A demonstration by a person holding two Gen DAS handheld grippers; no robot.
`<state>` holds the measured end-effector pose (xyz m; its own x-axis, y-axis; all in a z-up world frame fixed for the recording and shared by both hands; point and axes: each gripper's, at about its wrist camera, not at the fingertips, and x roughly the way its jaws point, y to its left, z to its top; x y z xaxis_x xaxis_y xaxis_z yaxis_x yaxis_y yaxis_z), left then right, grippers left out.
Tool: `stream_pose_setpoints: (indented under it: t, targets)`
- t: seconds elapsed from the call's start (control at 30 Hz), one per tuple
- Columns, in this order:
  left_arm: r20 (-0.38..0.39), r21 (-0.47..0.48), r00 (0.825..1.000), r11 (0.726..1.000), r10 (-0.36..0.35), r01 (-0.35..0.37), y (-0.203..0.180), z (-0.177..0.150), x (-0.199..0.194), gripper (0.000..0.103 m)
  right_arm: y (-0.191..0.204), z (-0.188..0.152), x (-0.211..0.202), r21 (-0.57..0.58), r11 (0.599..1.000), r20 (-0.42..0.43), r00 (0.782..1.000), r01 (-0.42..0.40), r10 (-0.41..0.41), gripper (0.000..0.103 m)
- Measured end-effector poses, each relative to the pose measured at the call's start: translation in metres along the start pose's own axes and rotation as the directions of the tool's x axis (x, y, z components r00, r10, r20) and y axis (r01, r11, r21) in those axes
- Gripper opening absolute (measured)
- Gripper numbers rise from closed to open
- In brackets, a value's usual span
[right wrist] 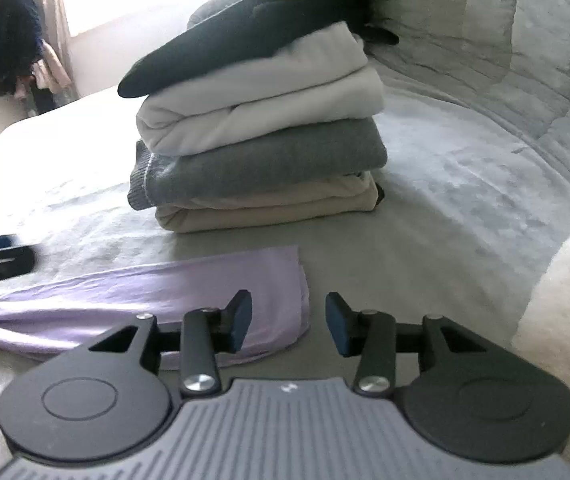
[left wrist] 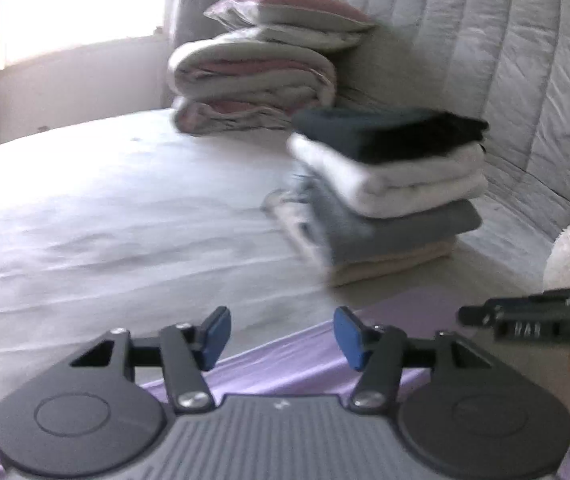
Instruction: Fold clothes
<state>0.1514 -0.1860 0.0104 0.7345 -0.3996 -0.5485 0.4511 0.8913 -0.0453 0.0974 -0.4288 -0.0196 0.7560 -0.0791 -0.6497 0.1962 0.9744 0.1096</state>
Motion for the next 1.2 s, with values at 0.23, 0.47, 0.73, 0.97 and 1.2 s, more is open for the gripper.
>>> stream_pose_setpoints:
  t: [0.23,0.47,0.73,0.97,1.2]
  targets:
    - [-0.006,-0.043,0.997,0.996,0.083,-0.083,0.077,-0.024,-0.070,0.064,0.005,-0.002,-0.016,0.178,0.978,-0.093,0.988,-0.108,0.126,0.049]
    - [-0.002,-0.072,0.992,0.990,0.124,-0.124,0.138,-0.062,-0.132,0.065,0.038,-0.001,-0.032,0.280,0.947,-0.170,0.963,-0.158,0.211,0.049]
    - [0.022,-0.020,0.996,0.996,0.089,-0.089,0.156,-0.111,-0.133,0.062,0.061,-0.015,-0.034,0.547,0.820,-0.146,0.945,-0.169,0.291,0.049]
    - [-0.024,0.046,0.999,0.999,0.027,-0.026,0.154,-0.124,-0.101,0.054,0.063,-0.038,-0.013,0.532,0.847,-0.133,0.988,0.000,0.084,0.034]
    - [-0.030,0.094,1.000,0.996,0.011,-0.008,0.143,-0.125,-0.077,0.044,0.052,-0.043,0.007,0.552,0.832,-0.046,0.995,-0.052,0.093,0.022]
